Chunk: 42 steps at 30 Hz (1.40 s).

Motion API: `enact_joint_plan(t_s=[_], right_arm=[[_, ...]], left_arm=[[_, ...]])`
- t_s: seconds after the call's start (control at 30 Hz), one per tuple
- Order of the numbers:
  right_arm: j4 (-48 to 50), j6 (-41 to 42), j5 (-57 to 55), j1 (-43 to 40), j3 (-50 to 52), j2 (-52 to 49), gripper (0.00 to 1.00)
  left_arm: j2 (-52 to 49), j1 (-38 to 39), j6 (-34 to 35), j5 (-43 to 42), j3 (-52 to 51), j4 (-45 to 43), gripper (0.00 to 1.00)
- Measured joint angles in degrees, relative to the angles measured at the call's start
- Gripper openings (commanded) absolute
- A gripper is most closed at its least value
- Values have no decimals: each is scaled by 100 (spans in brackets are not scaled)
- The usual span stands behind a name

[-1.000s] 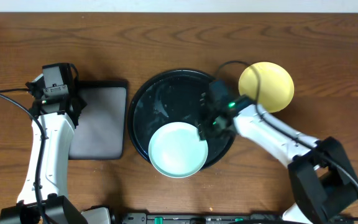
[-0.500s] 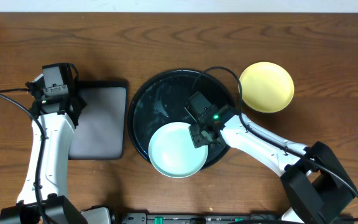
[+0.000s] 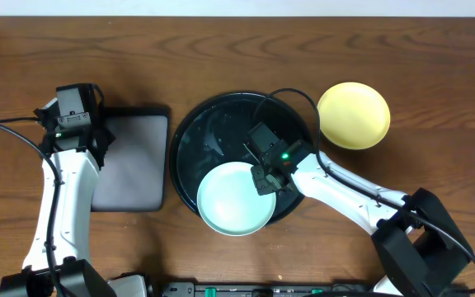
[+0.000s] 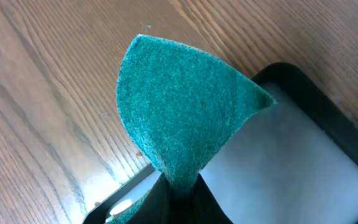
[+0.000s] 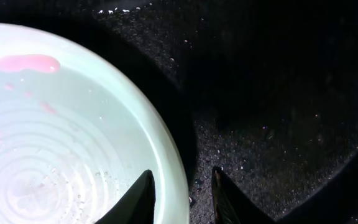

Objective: Clean dirty plates on tray and stack at the side
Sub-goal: 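Move the right gripper back to the mint plate on the tray, then grip the mint plate rim with the right gripper and drag it to tray center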

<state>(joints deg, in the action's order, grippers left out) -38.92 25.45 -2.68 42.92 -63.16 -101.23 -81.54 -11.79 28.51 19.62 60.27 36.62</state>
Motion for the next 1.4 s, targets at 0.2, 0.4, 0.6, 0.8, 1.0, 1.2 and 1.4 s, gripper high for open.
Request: enact_joint_plan(t_s=[0.2, 0.4, 0.6, 0.8, 1.0, 1.2, 1.4], right_arm=[[0, 0, 0, 9, 0, -15, 29], [9, -2, -13, 9, 2, -79, 23], [52, -4, -4, 9, 2, -232, 13], [107, -20, 79, 9, 33, -339, 1], [546, 0, 66, -15, 35, -326, 1], [1172, 146, -46, -446, 35, -326, 1], [1537, 566, -192, -1137, 35, -326, 1]], left_arm=[[0, 0, -2, 0, 0, 0, 8], [2, 0, 0, 0, 0, 0, 8], [0, 0, 0, 0, 0, 0, 8], [0, 0, 0, -2, 0, 0, 7], [0, 0, -2, 0, 0, 0, 8], [0, 0, 0, 0, 0, -2, 8], [0, 0, 0, 0, 0, -4, 8]])
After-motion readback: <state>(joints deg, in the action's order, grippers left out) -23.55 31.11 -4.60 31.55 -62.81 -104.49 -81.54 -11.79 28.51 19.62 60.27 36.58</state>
